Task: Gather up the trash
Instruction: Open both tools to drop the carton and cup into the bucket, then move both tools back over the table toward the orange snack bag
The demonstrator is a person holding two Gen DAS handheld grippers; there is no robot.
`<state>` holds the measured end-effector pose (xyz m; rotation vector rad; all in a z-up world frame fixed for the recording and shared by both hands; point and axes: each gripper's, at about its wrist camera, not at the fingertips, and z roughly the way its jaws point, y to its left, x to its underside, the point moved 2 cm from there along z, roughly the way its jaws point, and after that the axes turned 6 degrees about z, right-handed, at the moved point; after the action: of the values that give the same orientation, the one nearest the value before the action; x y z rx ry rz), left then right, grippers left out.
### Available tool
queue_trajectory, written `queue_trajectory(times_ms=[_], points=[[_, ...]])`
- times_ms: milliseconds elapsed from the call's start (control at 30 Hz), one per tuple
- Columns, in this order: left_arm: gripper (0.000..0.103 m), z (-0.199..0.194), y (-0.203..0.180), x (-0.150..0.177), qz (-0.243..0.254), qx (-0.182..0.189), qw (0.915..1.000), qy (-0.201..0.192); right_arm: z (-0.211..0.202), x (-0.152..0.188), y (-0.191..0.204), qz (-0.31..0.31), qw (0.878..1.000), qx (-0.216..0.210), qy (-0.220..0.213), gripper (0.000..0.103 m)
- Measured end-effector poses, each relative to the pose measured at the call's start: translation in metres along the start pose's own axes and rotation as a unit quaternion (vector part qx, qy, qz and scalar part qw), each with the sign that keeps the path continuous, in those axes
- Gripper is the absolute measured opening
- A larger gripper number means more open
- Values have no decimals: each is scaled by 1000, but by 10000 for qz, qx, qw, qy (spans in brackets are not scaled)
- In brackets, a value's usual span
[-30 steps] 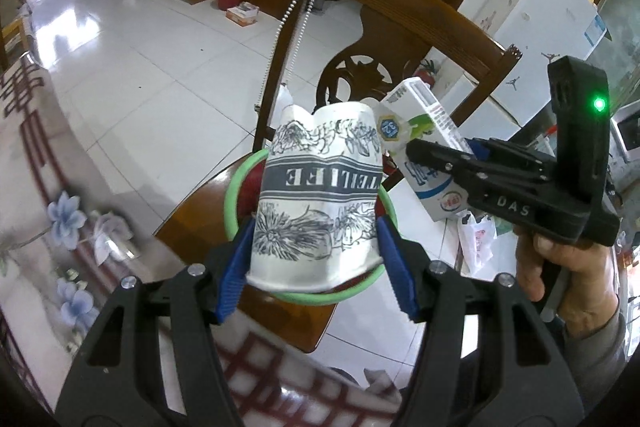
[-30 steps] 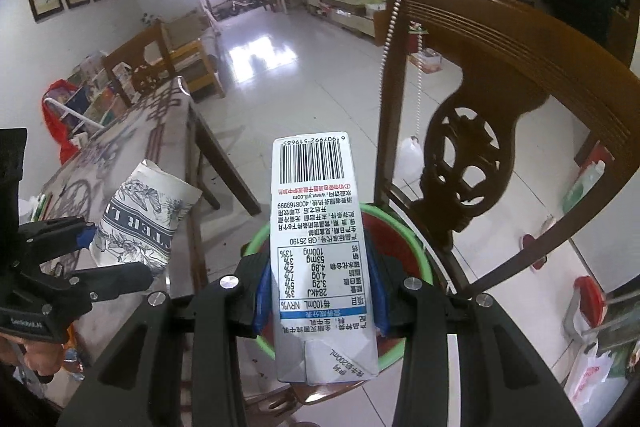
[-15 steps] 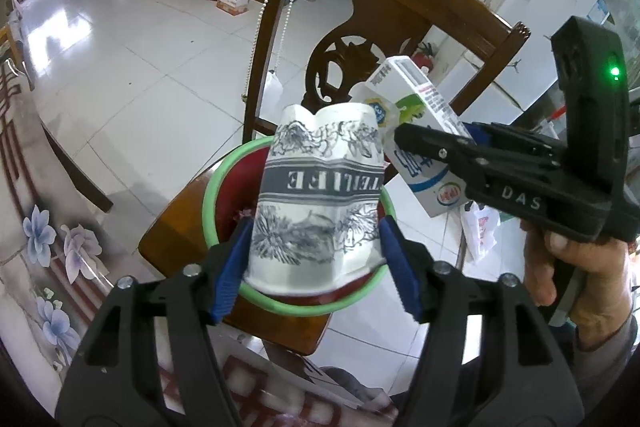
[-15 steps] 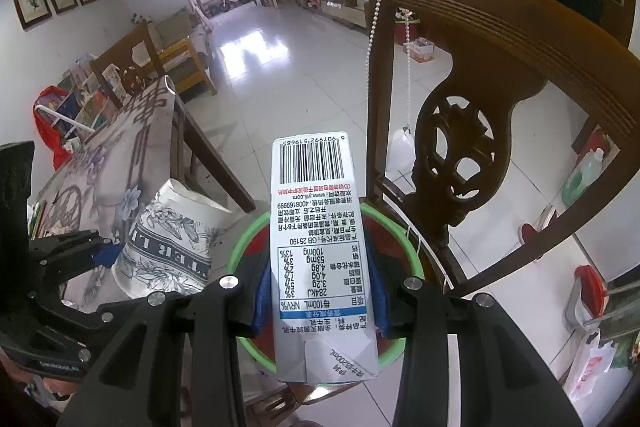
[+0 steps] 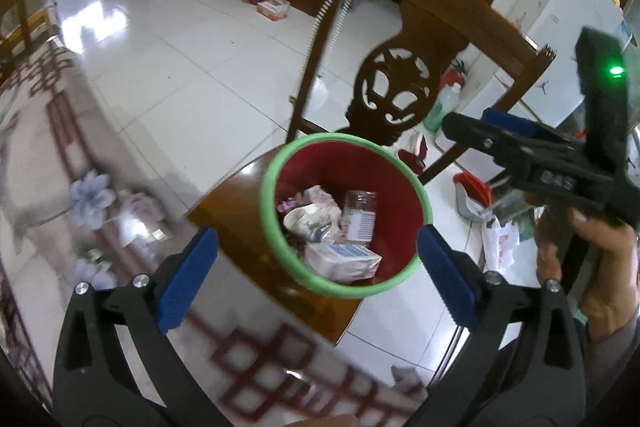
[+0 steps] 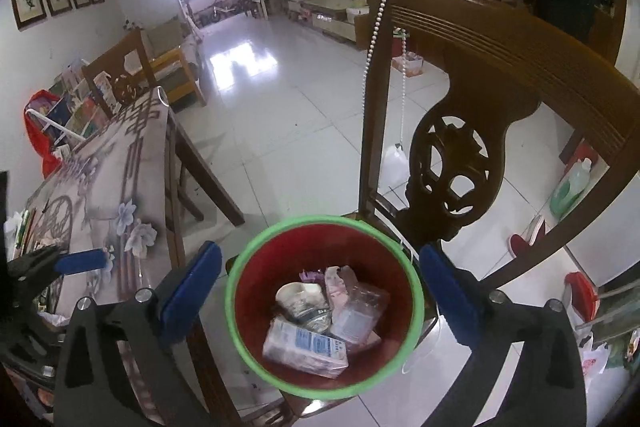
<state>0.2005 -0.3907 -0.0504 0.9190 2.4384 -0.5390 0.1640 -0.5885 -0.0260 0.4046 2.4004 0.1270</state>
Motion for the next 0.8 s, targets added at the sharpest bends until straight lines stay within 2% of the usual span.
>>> queue_trajectory(times_ms=[200, 400, 600, 800], points=[[98, -78, 29, 38, -175, -444, 9975, -512, -6, 5, 43, -498, 9986, -184, -89, 95], [98, -159, 74, 102, -770, -953, 9890, -832, -7, 20, 101, -1058, 9930, -529, -52, 96], [98, -223, 125, 165, -1343, -1484, 9748, -983, -9, 24, 143, -1209, 9890, -850, -117, 96], [98, -270, 176, 234, -1989, -1954, 9529, -1190, -12, 14, 181, -1078, 9892, -981, -147, 95]])
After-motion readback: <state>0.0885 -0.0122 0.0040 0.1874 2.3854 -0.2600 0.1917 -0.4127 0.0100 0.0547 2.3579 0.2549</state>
